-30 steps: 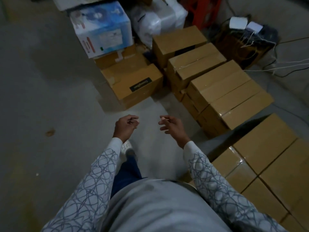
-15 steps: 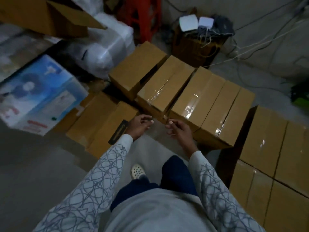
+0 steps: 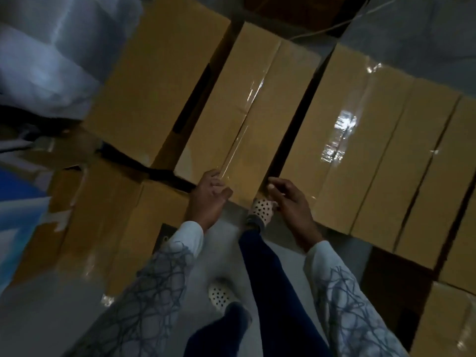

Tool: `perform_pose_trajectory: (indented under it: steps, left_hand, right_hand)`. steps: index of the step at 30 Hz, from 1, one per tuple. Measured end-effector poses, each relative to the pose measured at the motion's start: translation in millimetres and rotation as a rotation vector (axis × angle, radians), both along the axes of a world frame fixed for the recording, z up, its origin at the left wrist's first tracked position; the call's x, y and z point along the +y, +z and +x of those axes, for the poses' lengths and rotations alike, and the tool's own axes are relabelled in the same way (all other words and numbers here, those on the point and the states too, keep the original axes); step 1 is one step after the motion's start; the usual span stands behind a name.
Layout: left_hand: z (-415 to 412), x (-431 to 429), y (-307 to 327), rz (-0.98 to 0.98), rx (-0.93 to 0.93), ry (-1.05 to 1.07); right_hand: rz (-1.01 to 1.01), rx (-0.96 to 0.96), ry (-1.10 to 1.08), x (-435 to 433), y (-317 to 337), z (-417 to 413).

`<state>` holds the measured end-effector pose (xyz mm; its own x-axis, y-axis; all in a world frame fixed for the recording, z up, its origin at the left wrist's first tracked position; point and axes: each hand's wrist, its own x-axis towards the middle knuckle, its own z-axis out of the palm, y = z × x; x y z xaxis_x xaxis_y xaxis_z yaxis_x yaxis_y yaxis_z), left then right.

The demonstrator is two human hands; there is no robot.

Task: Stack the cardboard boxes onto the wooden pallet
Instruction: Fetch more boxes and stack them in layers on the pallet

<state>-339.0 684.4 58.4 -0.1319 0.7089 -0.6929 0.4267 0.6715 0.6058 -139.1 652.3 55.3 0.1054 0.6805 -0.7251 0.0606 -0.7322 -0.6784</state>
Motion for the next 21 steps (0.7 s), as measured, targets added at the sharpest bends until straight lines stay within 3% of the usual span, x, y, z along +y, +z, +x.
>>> perform_pose_trajectory:
  steps: [3,7,9,11,15,21]
  left_hand:
    - [-3,54,-74,0.033,0.146,-0.072]
    - [-8,116,-142,0.359,0.477,-0.18]
    - [-12,144,-160,0.365,0.528,-0.151]
    - [-14,169,-171,0.288,0.44,-0.094]
    - [-17,193,-161,0.164,0.226,0.081]
    - [-16,176,-56,0.252,0.318,0.12]
  right_hand:
    - [0.005,-0.052,0.057,48,-71,-4]
    - [0.07,-0.247,0.022,96,-131,-10]
    - [0.051,-0.242,-0.047,111,-152,-10]
    - [-0.021,-0.185,-0.146,122,-163,-10]
    - [-0.147,0.0,-0.393,138,-154,-15]
    - [-0.117,-0.015,-0.49,122,-56,-37]
